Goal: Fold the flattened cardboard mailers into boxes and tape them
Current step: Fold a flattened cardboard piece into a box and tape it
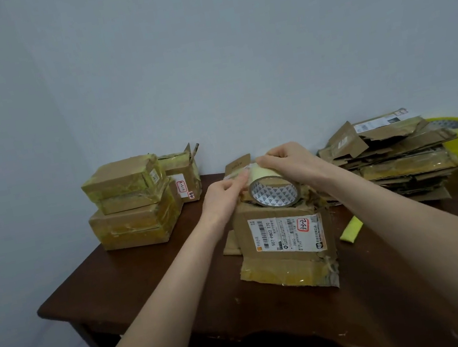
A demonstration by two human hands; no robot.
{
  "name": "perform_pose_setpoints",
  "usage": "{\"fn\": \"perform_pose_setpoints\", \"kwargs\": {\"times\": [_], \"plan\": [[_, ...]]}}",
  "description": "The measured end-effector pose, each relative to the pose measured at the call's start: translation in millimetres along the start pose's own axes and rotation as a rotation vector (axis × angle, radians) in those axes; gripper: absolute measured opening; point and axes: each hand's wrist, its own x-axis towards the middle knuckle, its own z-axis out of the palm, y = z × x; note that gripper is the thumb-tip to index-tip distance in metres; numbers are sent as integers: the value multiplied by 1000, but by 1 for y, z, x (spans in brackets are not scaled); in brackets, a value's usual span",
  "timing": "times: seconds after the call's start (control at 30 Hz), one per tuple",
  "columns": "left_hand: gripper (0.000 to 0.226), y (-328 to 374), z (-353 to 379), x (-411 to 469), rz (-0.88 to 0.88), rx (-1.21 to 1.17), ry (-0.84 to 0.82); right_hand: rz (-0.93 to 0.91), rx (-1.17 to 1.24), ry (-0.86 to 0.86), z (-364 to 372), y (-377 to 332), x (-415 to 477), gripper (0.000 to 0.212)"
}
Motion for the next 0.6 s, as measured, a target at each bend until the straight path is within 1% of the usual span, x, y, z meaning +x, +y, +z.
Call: {"fn": "perform_pose_setpoints", "kwargs": {"times": [0.07,0.1,0.2,0.27,0.33,0.4,0.47,0.53,0.6], "plan": [[40,1,0,-4,5,-71,6,10,-7,-11,0,-1,-2,34],[38,1,0,-4,16,-86,21,11,-16,-20,0,-1,-2,34],[31,0,1,-3,40,-34,137,-12,-59,-69,-1,1,-2,39],[26,-1,0,-1,33,-5,208,-32,-78,-101,-2,1,-2,47],[23,-2,-1,0,6,-40,252,-59,-77,-73,-4,2,0,51],[20,-3,-2,1,-24,-73,257,-118,-107,-18,-5,0,3,45],[20,-4,-3,2,-51,-143,263,-163,-212,28,-5,-2,5,38],[20,-5,-4,2,-58,-211,277,-172,-280,37,-6,-2,6,36],[21,-6,-3,2,-50,-214,294,-168,-298,33,-7,-3,7,39]]}}
